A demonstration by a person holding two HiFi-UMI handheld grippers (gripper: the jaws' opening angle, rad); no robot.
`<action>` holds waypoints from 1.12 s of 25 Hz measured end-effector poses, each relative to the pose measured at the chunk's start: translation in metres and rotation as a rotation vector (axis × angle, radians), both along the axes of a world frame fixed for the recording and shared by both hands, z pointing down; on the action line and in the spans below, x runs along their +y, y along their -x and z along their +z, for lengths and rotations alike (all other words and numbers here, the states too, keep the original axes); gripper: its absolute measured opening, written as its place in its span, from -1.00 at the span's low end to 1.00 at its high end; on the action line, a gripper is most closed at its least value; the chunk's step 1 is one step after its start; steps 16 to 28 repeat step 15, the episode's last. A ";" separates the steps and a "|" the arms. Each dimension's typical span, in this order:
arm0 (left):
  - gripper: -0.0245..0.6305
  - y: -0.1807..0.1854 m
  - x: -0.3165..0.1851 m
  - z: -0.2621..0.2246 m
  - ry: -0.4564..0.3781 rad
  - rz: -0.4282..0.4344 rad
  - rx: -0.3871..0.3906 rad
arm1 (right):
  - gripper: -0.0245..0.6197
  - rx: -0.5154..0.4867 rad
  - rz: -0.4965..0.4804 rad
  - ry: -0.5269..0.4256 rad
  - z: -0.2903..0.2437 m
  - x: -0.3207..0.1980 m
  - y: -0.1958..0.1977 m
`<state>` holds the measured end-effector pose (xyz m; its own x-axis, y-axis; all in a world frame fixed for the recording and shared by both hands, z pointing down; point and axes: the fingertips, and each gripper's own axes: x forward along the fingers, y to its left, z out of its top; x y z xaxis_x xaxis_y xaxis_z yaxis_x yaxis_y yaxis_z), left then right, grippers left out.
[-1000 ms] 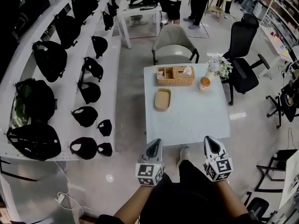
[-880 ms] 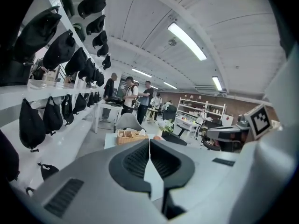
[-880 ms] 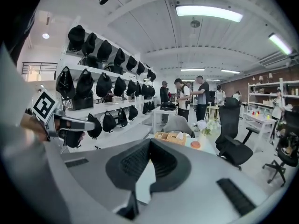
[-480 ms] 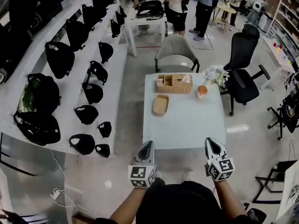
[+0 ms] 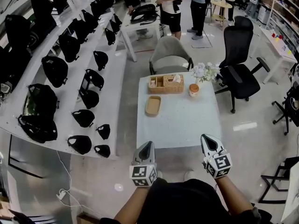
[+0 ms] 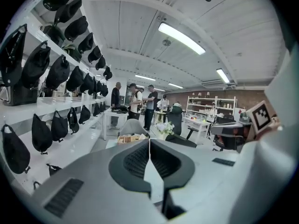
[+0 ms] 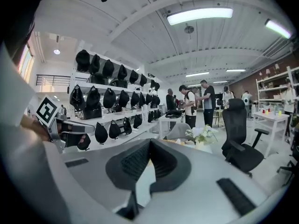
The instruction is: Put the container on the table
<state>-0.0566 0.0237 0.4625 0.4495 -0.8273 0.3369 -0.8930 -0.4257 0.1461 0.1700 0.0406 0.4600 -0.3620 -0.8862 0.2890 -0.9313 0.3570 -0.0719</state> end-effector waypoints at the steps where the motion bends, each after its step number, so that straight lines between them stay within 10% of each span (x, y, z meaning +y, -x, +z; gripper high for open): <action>1: -0.89 -0.007 0.003 0.000 -0.002 -0.006 -0.002 | -0.93 -0.009 0.001 -0.003 -0.001 0.002 -0.006; 28: -0.89 -0.071 0.035 0.012 -0.009 -0.065 -0.021 | -0.93 -0.050 -0.009 0.004 0.018 0.022 -0.068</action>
